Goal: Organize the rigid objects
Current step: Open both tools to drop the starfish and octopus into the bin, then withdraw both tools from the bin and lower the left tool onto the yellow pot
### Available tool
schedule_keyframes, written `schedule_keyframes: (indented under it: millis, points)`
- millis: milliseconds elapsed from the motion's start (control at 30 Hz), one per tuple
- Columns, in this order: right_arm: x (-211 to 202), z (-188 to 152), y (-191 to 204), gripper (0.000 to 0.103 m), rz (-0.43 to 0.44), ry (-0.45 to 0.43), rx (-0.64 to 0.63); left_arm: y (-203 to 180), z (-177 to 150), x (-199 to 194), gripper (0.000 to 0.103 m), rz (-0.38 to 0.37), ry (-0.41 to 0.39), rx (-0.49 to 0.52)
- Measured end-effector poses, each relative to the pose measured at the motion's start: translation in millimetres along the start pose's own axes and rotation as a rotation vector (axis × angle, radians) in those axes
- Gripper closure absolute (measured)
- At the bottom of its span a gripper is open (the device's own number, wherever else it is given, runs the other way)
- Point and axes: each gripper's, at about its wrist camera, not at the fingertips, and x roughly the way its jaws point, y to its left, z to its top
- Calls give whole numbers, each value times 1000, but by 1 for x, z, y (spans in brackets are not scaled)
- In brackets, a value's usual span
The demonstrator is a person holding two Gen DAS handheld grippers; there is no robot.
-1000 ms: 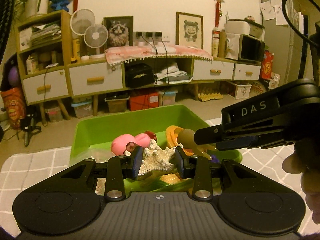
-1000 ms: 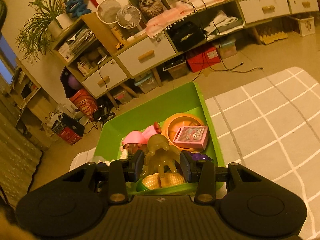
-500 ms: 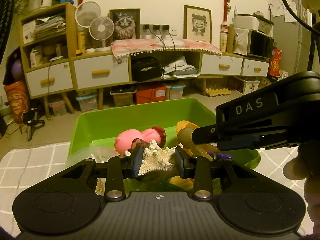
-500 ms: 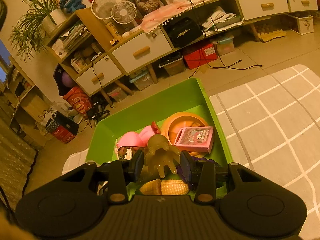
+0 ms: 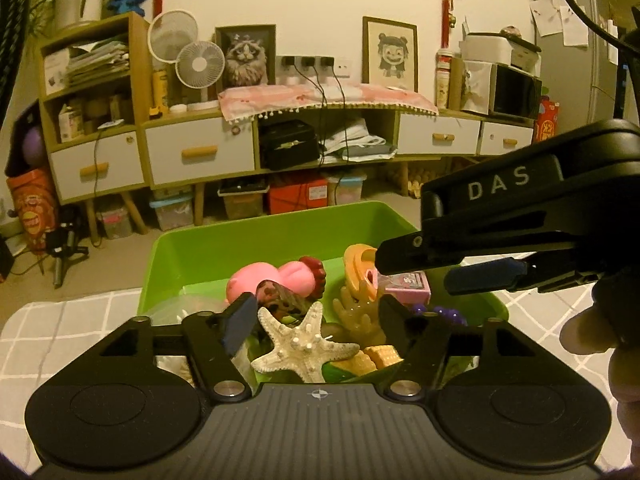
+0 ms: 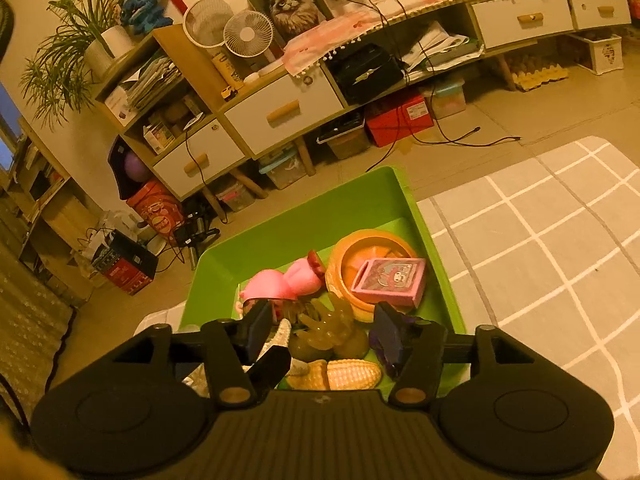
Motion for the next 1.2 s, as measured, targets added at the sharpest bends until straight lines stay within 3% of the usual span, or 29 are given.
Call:
schedule_keyframes:
  millis: [400,633,933,1200]
  points:
    - [-33,-9,-5,48,-14,-5,3,-2,-4,-23,12,-10,3,-17]
    - [-54,-19,-7,39,-58,-2,-16,-2,-13,-38,3,-12,44,-10]
    - [-69,-37,-12,29,-104,27,-60,-5,-27,-51,2,-10,79,-1]
    - [-66,-59,-21,26,-156,47,-125,-12,-49,-45,2,-7,126,9]
